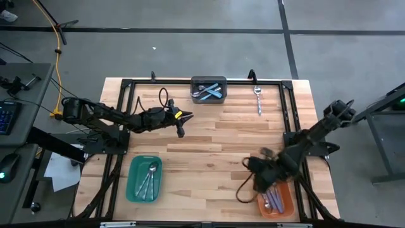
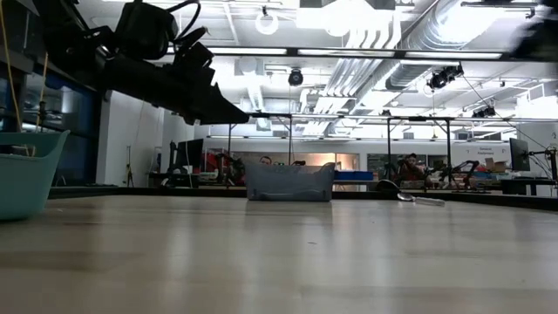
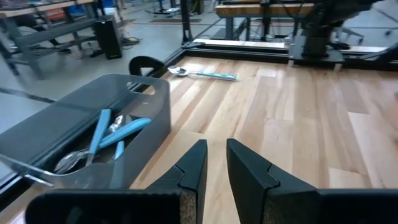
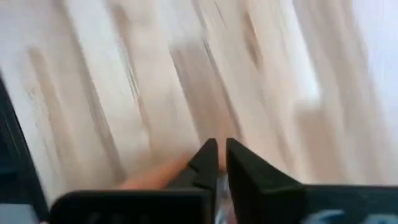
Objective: Sort silverware by color (type)
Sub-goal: Put the white and blue spoon into the blue bin
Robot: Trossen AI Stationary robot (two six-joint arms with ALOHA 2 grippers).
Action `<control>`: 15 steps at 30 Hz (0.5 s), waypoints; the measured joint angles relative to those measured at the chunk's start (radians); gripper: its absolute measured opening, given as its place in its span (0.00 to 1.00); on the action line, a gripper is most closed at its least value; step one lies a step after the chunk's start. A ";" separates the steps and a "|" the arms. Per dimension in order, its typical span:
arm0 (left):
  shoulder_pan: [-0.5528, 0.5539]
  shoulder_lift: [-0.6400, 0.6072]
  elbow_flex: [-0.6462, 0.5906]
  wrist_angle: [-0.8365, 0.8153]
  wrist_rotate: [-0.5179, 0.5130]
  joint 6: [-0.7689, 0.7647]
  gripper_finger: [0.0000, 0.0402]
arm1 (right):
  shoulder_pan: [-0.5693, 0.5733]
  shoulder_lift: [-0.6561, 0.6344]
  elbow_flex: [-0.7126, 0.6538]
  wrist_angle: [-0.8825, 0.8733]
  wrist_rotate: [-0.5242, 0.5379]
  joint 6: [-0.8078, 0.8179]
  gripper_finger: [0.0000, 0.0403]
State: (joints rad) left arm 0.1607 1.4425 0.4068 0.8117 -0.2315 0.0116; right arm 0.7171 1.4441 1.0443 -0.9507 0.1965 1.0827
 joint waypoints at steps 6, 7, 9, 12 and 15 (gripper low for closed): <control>0.010 0.000 -0.006 0.002 0.021 0.000 0.13 | -0.230 -0.029 -0.089 0.354 -0.005 -0.579 0.02; 0.010 0.000 -0.010 0.002 0.022 0.000 0.13 | -0.281 -0.032 -0.116 0.427 -0.039 -0.667 0.01; 0.010 0.000 -0.017 -0.001 0.020 0.000 0.13 | -0.384 -0.034 -0.166 0.560 -0.121 -0.803 0.01; 0.010 0.001 -0.018 0.003 0.016 0.000 0.13 | -0.546 -0.037 -0.236 0.688 -0.224 -0.941 0.00; 0.010 0.001 -0.018 0.004 0.015 0.000 0.13 | -0.708 -0.045 -0.292 0.757 -0.267 -1.015 0.00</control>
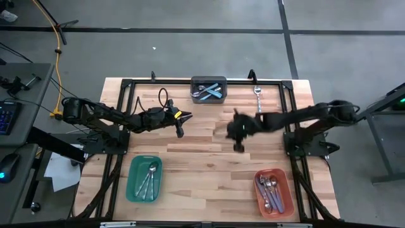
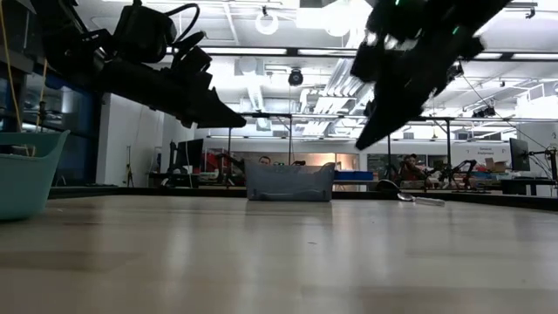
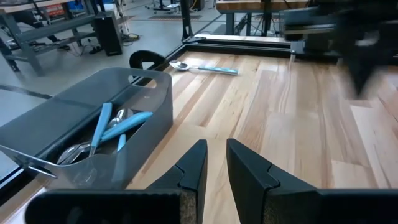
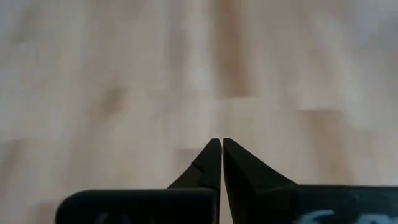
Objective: Sort silverware by color (type)
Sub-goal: Put the white and blue spoon into the blue bin
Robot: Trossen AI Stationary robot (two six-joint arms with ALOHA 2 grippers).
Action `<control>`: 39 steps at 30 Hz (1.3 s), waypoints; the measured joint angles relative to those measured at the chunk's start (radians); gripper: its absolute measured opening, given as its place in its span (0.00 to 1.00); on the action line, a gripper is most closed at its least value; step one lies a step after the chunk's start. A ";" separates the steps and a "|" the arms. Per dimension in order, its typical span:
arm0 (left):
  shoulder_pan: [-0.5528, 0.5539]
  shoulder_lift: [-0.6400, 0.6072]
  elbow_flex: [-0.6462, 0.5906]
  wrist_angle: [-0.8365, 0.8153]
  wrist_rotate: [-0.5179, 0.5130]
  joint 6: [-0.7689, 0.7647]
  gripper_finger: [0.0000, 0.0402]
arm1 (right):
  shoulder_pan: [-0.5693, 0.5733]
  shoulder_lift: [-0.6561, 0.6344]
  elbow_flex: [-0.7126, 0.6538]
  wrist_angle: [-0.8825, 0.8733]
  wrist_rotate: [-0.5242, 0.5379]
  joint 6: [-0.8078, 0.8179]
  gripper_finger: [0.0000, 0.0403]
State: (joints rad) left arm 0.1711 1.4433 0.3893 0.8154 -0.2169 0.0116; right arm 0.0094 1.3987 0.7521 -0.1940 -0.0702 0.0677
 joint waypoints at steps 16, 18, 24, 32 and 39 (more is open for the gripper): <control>0.000 0.000 0.000 -0.001 -0.002 0.000 0.13 | -0.696 0.000 -0.047 -0.169 0.274 0.261 0.06; 0.000 0.000 0.000 -0.001 -0.002 0.000 0.13 | -0.718 0.000 -0.047 -0.198 0.307 0.281 0.11; 0.000 0.000 0.000 -0.002 -0.002 0.000 0.13 | -0.758 0.011 -0.047 -0.235 0.389 0.328 0.30; 0.000 0.000 0.000 -0.002 -0.002 0.000 0.13 | -0.817 0.115 -0.047 -0.213 0.377 0.354 0.39; 0.000 0.000 0.000 -0.002 -0.002 0.000 0.13 | -0.825 0.190 -0.040 -0.181 0.384 0.365 0.32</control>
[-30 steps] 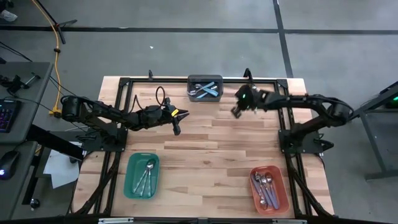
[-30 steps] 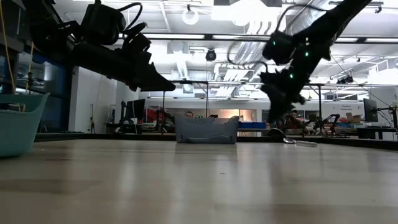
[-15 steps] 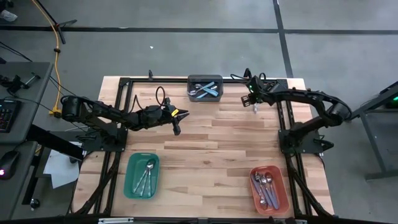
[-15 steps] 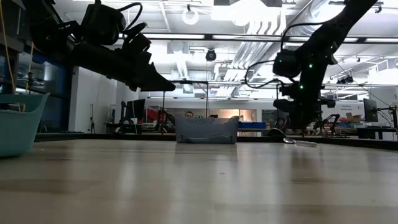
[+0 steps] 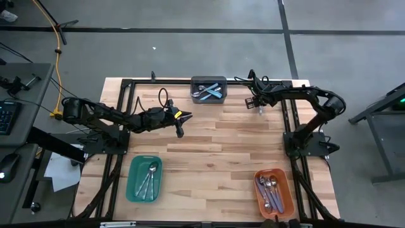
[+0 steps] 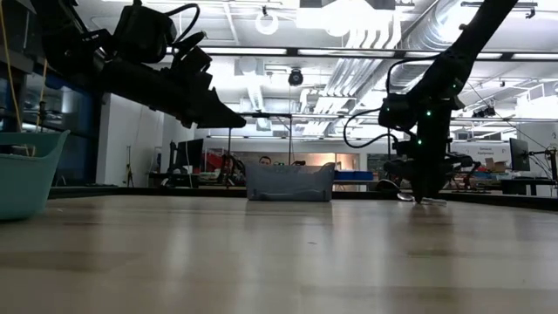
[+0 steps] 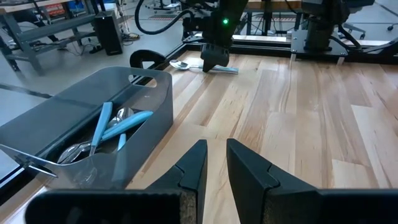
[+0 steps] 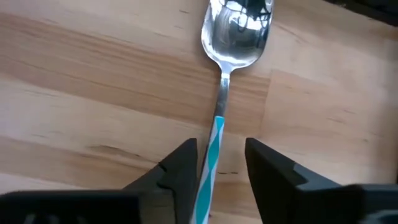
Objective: Sort silverware by color (type)
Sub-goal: Put the white and blue spoon into the blue bin
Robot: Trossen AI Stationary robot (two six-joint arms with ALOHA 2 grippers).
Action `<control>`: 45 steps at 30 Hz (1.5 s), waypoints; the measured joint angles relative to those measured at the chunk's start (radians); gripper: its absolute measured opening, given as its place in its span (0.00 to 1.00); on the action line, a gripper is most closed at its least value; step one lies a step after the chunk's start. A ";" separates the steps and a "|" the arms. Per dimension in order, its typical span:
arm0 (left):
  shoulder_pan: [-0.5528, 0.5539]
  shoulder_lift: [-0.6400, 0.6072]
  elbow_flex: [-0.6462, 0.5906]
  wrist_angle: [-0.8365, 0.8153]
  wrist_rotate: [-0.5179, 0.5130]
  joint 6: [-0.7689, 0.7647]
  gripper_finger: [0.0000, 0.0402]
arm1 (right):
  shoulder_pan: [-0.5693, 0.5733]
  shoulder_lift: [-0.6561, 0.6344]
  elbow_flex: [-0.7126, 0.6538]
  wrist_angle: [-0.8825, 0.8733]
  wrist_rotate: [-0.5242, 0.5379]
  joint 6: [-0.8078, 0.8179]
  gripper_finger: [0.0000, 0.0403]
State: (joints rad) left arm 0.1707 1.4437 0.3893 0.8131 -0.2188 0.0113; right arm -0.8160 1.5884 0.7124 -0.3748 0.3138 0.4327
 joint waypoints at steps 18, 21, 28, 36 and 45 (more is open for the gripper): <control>0.000 0.000 0.000 0.020 0.041 -0.018 0.13 | 0.008 -0.046 -0.004 -0.011 -0.162 -0.102 0.01; 0.009 0.000 0.000 0.031 0.049 -0.033 0.13 | 0.028 -0.099 -0.004 0.007 -0.168 -0.121 0.01; 0.026 0.012 0.000 0.066 0.086 -0.055 0.13 | 0.162 -0.235 -0.173 0.385 -0.209 -0.086 0.00; 0.025 0.146 0.000 0.264 0.189 -0.075 0.13 | 0.386 -0.295 -0.349 0.885 -0.203 -0.024 0.00; 0.018 0.291 0.007 0.565 0.257 -0.153 0.16 | 0.674 -0.293 -0.351 1.200 -0.210 -0.146 0.00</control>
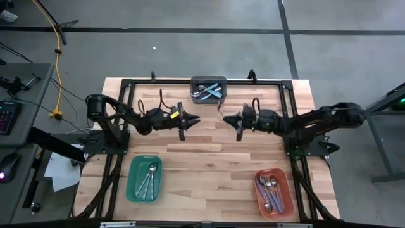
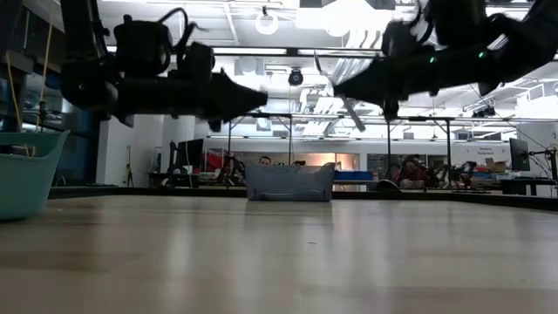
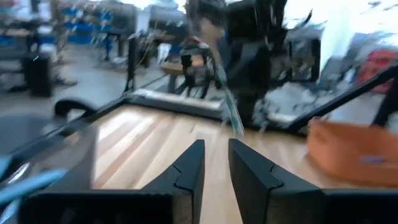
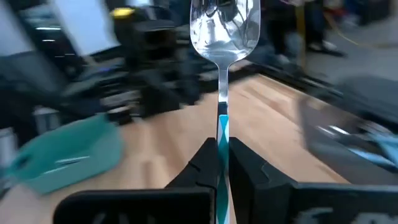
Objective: Sort silverware by color (type)
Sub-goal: Put the white and blue spoon into the blue bin
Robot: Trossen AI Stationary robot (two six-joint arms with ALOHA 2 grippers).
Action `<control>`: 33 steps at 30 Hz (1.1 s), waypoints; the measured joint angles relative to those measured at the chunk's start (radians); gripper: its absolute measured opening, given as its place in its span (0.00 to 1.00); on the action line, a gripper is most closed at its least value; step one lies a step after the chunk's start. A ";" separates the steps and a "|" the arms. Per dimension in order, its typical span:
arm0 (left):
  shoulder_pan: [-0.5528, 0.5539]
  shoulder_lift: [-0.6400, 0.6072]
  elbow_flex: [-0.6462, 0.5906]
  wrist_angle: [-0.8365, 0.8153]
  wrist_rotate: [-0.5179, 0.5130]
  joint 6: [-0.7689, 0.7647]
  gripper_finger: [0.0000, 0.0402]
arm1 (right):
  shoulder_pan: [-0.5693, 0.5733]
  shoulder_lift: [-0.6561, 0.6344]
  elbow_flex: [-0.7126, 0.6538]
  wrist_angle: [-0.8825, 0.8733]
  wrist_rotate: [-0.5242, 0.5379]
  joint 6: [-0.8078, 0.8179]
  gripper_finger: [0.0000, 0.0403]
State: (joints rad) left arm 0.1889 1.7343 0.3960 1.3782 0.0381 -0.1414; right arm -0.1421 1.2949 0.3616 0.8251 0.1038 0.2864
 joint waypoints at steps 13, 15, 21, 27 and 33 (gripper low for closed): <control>-0.088 0.007 0.221 0.004 0.123 0.037 0.40 | 0.185 0.022 0.001 0.247 -0.044 -0.204 0.00; -0.088 0.007 0.259 -0.057 0.161 0.013 0.43 | 0.193 0.022 0.001 0.260 -0.046 -0.216 0.00; -0.109 0.007 0.365 -0.192 0.192 0.047 0.47 | 0.196 0.022 0.001 0.265 -0.068 -0.242 0.00; -0.129 0.007 0.419 -0.220 0.197 0.075 0.47 | 0.196 0.022 0.002 0.287 -0.070 -0.261 0.00; -0.131 0.007 0.442 -0.238 0.194 0.083 0.47 | 0.196 0.022 0.002 0.286 -0.086 -0.261 0.00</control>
State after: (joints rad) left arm 0.0574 1.7416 0.8377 1.1400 0.2325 -0.0582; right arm 0.0536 1.3167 0.3634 1.1114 0.0175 0.0254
